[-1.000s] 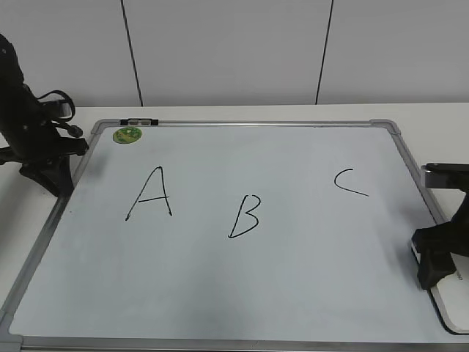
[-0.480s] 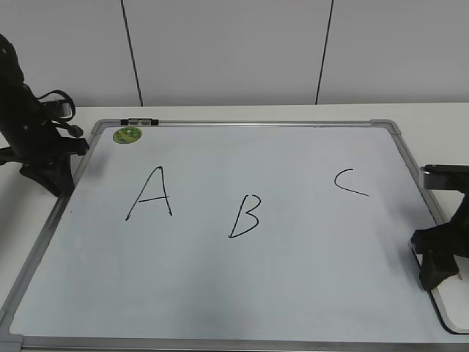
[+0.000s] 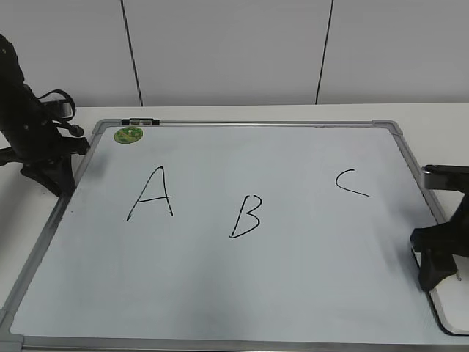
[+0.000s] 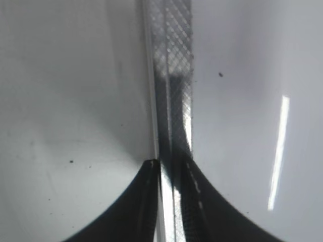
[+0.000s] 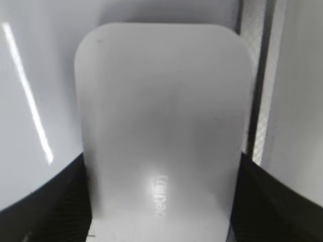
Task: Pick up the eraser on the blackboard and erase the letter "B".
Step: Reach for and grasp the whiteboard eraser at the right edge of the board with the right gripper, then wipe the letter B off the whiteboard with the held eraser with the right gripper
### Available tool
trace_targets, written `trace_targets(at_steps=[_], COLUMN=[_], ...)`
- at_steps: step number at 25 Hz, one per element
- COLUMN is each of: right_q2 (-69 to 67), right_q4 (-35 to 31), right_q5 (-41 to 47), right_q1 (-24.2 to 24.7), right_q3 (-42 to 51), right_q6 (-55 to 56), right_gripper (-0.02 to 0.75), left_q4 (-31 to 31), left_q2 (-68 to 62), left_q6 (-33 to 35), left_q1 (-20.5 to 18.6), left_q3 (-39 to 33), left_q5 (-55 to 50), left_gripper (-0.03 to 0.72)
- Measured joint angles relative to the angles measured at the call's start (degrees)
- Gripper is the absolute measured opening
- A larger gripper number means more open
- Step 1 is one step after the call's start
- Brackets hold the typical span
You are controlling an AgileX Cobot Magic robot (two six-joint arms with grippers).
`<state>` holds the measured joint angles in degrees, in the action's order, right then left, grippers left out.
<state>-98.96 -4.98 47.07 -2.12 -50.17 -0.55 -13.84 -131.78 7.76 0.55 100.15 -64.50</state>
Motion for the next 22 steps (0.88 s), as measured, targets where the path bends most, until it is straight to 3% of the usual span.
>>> trace_targets(at_steps=[7,22], right_q2=[-0.3,-20.2], right_q4=[-6.9,-2.8], right_q5=[7.3,21.8], right_q1=[-2.4,-14.8], right_q3=[-9.6,-45.0], right_q6=[-6.0,-4.6], right_gripper=[0.531,0.530], left_q4=[-0.9,-1.0], left_q2=[-0.1,-0.1], left_q6=[0.0,0.0], left_q1=[0.0,0.0], left_q3=[0.0,0.0], left_q5=[0.0,0.0], left_gripper=[0.129,0.139])
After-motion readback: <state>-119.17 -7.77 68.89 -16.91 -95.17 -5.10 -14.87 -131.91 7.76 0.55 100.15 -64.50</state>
